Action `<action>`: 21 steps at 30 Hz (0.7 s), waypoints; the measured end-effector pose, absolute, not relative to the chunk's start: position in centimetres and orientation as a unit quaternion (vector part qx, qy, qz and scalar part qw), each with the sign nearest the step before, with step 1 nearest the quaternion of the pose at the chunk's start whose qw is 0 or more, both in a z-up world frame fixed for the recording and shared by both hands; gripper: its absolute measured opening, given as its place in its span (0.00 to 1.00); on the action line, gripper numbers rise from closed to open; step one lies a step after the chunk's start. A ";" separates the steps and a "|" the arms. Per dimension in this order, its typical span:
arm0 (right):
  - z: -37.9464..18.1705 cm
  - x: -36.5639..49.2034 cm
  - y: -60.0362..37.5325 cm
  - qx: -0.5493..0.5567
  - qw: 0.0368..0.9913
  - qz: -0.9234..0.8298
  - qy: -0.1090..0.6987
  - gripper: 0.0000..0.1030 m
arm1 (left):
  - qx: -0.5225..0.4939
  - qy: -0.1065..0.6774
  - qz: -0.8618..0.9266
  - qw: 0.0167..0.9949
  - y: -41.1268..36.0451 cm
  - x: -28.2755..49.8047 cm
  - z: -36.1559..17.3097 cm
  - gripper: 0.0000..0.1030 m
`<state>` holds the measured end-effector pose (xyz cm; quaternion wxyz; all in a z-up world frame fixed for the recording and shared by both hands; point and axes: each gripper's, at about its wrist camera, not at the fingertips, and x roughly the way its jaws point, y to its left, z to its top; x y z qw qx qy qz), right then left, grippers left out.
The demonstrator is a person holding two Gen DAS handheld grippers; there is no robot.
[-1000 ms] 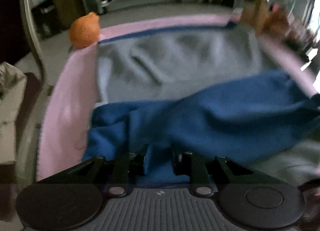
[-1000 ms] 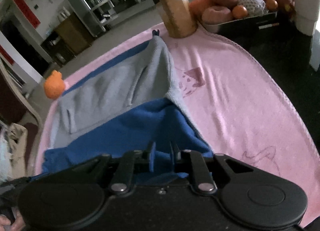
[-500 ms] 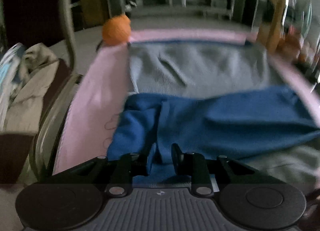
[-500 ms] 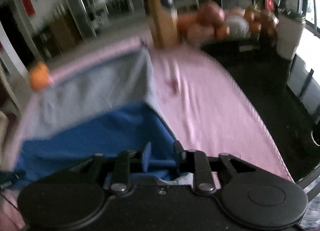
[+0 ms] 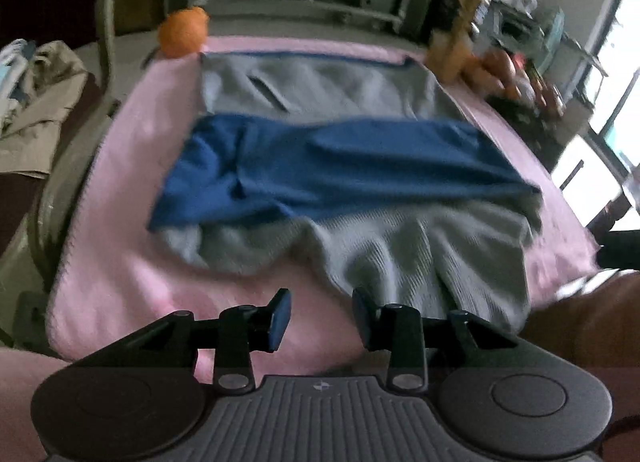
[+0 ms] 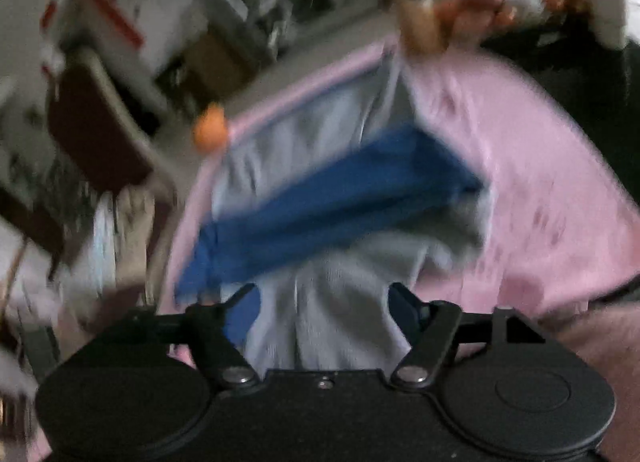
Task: Fold clothes
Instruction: 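Grasp the grey sweatshirt hem with the right gripper and lift it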
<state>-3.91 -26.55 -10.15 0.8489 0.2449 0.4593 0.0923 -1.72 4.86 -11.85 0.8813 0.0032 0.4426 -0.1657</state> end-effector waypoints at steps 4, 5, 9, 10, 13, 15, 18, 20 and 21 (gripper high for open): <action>-14.3 -4.6 -24.4 0.219 0.813 0.057 0.536 0.73 | 0.033 0.448 -0.184 0.874 3.7 -2.8 -12.4 0.36; -15.2 -4.6 -23.9 0.213 0.808 0.051 0.547 0.73 | 0.036 0.451 -0.186 0.872 3.7 -2.9 -12.6 0.36; -18.2 -5.1 -20.7 0.183 0.791 0.062 0.581 0.75 | 0.040 0.448 -0.180 0.875 3.8 -3.1 -12.6 0.36; -18.8 -5.0 -19.7 0.169 0.789 0.068 0.586 0.75 | 0.037 0.447 -0.179 0.876 4.0 -3.1 -12.6 0.36; -20.5 -4.8 -16.8 0.118 0.787 0.073 0.601 0.76 | 0.032 0.446 -0.173 0.877 4.4 -3.3 -12.5 0.36; -21.8 -4.6 -15.6 0.090 0.785 0.063 0.609 0.76 | 0.029 0.447 -0.173 0.877 4.7 -3.3 -12.5 0.36; -23.4 -4.4 -15.1 0.099 0.774 0.032 0.625 0.76 | 0.023 0.448 -0.174 0.877 5.1 -3.3 -12.6 0.36; -24.6 -4.3 -15.1 0.114 0.764 0.010 0.635 0.76 | 0.019 0.449 -0.172 0.877 5.4 -3.2 -12.7 0.36; -25.2 -4.3 -15.1 0.125 0.759 -0.002 0.639 0.75 | 0.017 0.449 -0.171 0.877 5.5 -3.1 -12.7 0.36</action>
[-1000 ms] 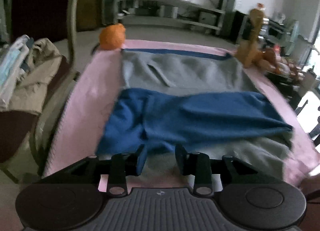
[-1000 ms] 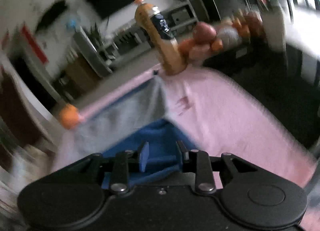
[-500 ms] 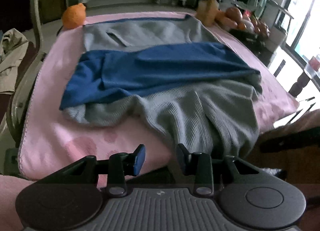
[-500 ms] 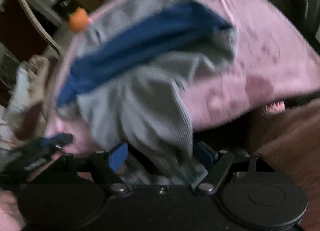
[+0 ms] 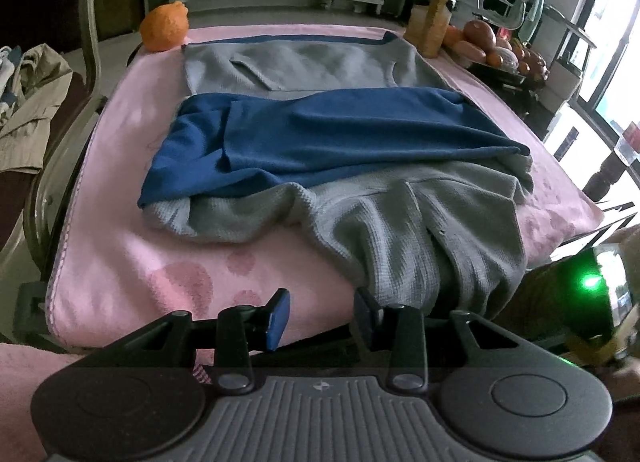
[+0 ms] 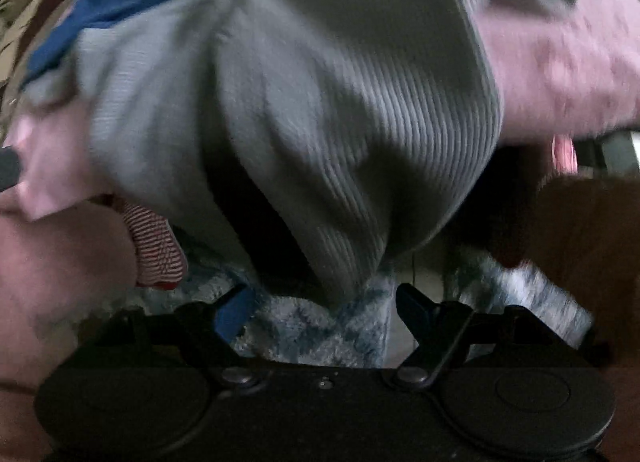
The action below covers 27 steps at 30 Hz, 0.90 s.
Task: Fold clothes
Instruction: 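Grasp the grey sweatshirt hem with the right gripper and lift it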
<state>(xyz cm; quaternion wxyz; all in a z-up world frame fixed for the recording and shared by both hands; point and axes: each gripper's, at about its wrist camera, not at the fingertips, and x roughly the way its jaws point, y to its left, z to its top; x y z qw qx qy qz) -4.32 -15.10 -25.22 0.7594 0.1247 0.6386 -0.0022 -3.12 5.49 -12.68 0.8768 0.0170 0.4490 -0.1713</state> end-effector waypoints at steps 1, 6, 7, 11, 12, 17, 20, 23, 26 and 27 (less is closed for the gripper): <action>-25.8 -4.4 -15.2 0.136 0.755 -0.015 0.642 0.75 | 0.015 0.449 -0.172 0.877 5.6 -3.1 -12.7 0.36; -27.9 -5.0 -15.7 0.172 0.751 -0.072 0.633 0.58 | 0.009 0.447 -0.176 0.877 5.8 -3.1 -12.6 0.36; -28.2 -5.0 -15.8 0.175 0.751 -0.079 0.632 0.48 | 0.008 0.448 -0.175 0.877 5.8 -3.1 -12.7 0.36; -27.6 -4.7 -15.5 0.156 0.750 -0.047 0.641 0.07 | 0.004 0.450 -0.172 0.876 6.0 -3.0 -12.7 0.36; -27.1 -4.6 -15.3 0.150 0.752 -0.037 0.641 0.06 | 0.003 0.450 -0.172 0.876 6.1 -3.0 -12.7 0.36; -23.4 -5.3 -14.7 0.179 0.745 0.024 0.642 0.04 | -0.004 0.446 -0.172 0.878 6.4 -3.1 -12.5 0.36; -20.0 -5.4 -15.0 0.232 0.739 0.060 0.630 0.04 | -0.012 0.438 -0.184 0.880 6.6 -3.3 -12.0 0.37; -16.9 -5.3 -15.9 0.279 0.746 0.082 0.599 0.04 | -0.027 0.430 -0.201 0.880 7.0 -3.7 -11.4 0.43; -14.5 -5.2 -17.1 0.308 0.758 0.088 0.568 0.04 | -0.041 0.430 -0.214 0.876 7.3 -4.0 -11.1 0.45; -13.9 -5.3 -17.6 0.315 0.762 0.090 0.558 0.04 | -0.043 0.431 -0.220 0.874 7.3 -4.2 -11.1 0.45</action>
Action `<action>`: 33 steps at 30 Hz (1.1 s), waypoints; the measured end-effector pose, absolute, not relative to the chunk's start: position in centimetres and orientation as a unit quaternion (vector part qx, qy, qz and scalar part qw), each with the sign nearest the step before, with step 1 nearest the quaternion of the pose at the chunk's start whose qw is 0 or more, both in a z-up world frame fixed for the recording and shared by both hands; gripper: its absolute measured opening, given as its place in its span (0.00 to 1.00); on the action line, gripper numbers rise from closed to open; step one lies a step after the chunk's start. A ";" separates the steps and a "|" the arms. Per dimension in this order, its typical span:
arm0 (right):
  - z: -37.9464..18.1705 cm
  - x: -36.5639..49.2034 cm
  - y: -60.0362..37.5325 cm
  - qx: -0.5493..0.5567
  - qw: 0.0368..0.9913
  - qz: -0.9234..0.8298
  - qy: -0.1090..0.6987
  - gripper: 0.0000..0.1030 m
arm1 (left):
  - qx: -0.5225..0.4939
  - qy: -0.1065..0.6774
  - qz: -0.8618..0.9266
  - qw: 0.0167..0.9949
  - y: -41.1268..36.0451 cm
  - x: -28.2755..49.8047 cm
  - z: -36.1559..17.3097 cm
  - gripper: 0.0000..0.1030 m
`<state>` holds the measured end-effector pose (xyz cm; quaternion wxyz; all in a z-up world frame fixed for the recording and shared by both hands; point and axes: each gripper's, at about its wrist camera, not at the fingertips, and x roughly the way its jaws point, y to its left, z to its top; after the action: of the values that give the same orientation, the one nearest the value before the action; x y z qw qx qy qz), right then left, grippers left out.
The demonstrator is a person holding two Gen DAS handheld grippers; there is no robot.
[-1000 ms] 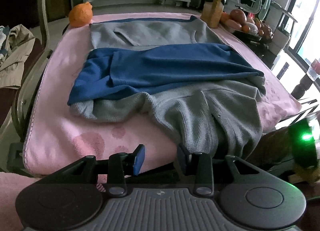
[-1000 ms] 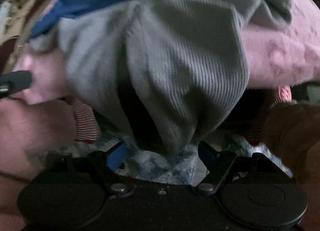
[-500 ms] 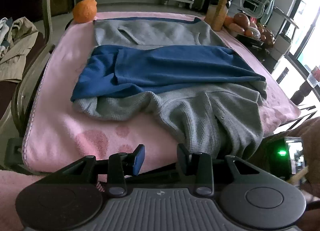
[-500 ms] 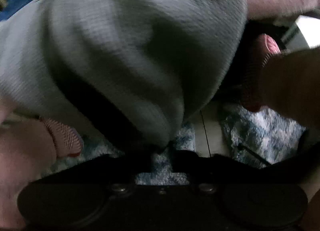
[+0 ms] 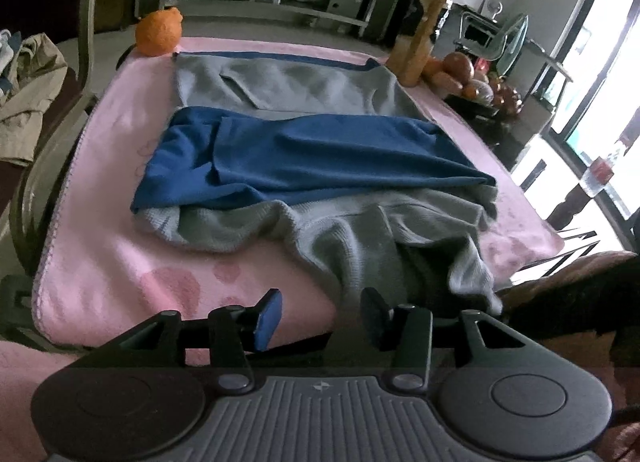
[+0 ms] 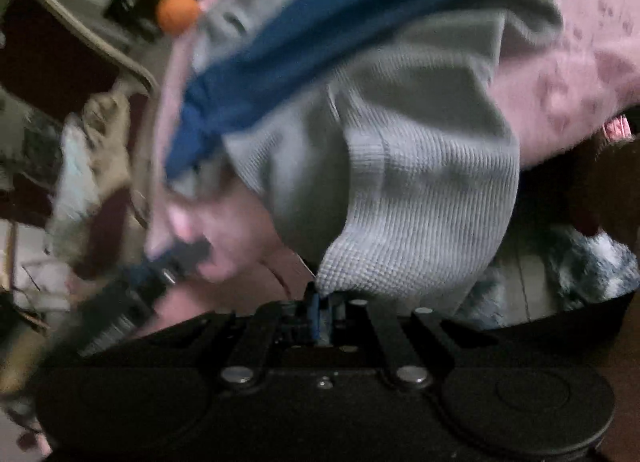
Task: Fold clothes
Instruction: 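Grasp the grey sweatshirt hem with the right gripper and lift it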
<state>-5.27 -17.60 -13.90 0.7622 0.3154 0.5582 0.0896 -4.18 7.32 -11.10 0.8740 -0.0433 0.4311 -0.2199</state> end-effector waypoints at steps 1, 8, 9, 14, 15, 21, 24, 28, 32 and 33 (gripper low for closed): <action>-13.8 -5.4 -17.9 0.319 0.763 0.089 0.555 0.04 | -0.043 0.432 -0.231 0.871 7.2 -4.4 -11.1 0.45; -14.7 -6.1 -19.3 0.354 0.745 0.079 0.559 0.04 | 0.066 0.414 -0.359 0.834 2.7 -7.7 -11.2 0.45; -14.8 -6.2 -19.3 0.360 0.744 0.079 0.558 0.04 | 0.082 0.410 -0.372 0.829 2.1 -8.1 -11.4 0.45; -14.3 -6.4 -19.9 0.377 0.743 0.085 0.546 0.04 | 0.122 0.408 -0.405 0.809 0.6 -8.6 -12.4 0.46; -14.0 -6.4 -20.0 0.379 0.745 0.087 0.542 0.04 | 0.130 0.409 -0.407 0.806 0.4 -8.5 -12.6 0.45; -13.2 -5.9 -20.2 0.385 0.747 0.101 0.532 0.04 | 0.216 0.410 -0.385 0.798 -1.8 -8.8 -14.6 0.39; -13.1 -5.8 -20.3 0.387 0.747 0.106 0.530 0.04 | 0.225 0.402 -0.380 0.802 -2.0 -8.6 -14.8 0.35; -13.2 -5.7 -20.6 0.394 0.744 0.109 0.528 0.04 | 0.230 0.377 -0.385 0.810 -2.4 -8.5 -14.7 0.28; -13.1 -5.6 -21.0 0.395 0.746 0.109 0.525 0.04 | 0.235 0.352 -0.418 0.804 -3.0 -9.2 -14.3 0.09; -13.0 -5.6 -21.1 0.394 0.747 0.107 0.524 0.04 | 0.241 0.344 -0.424 0.802 -3.0 -9.5 -14.1 0.08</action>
<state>-5.63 -21.10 -13.04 0.7472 0.3945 0.5241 0.1072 -9.51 -3.04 -14.15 0.8022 0.2406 0.3443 -0.4242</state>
